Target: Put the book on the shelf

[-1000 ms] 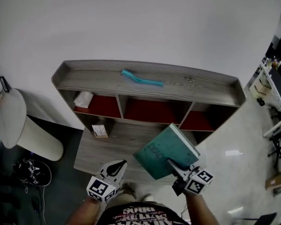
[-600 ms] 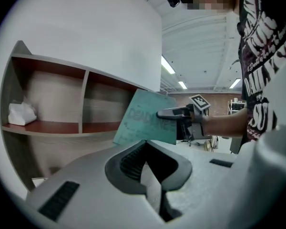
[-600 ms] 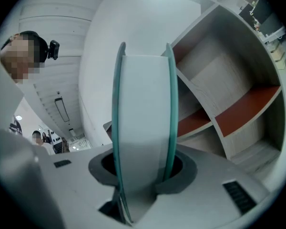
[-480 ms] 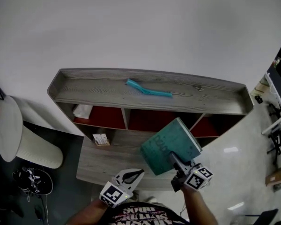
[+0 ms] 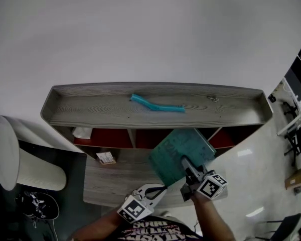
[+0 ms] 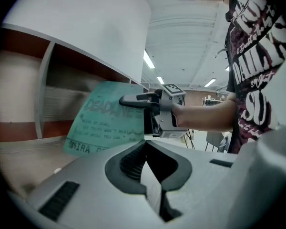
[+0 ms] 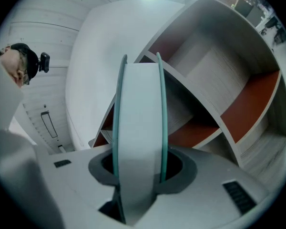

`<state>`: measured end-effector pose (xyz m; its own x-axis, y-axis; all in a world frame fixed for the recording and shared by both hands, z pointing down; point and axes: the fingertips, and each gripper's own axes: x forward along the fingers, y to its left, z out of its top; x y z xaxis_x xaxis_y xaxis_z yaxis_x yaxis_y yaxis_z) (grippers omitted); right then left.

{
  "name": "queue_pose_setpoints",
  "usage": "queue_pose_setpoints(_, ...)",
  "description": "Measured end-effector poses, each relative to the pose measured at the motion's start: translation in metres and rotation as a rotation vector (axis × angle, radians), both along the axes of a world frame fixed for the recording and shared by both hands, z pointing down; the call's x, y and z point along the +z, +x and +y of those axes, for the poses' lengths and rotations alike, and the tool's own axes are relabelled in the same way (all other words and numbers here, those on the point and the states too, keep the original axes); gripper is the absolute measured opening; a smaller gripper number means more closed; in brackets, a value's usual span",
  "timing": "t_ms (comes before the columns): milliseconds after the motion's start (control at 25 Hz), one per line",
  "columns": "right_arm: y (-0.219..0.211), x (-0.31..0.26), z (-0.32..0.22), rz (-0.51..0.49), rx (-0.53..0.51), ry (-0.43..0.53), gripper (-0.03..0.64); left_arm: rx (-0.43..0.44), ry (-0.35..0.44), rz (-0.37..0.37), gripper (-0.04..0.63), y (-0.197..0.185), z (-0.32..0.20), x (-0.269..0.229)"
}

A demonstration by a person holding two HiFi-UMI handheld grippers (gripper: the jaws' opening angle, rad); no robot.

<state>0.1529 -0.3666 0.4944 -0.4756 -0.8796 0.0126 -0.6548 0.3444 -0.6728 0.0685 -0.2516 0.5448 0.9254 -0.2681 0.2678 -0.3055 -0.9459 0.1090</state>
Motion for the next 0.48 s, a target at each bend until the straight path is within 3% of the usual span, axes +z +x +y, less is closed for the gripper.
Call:
queue_pose_setpoints(280, -0.002, -0.013, -0.022, -0.075, 0.062, 0.013, 0.160, 0.199, -0.074, 0.056, 0.005, 0.029, 0.021, -0.010)
queue_pose_setpoints(360, -0.003, -0.013, -0.026, -0.091, 0.069, 0.006, 0.160, 0.206, -0.057, 0.036, 0.004, 0.034, 0.020, -0.004)
queue_pose_setpoints(480, -0.005, -0.012, -0.027, -0.104, 0.075, 0.001, 0.161, 0.149, -0.022, 0.016, 0.005, 0.034, 0.006, -0.001)
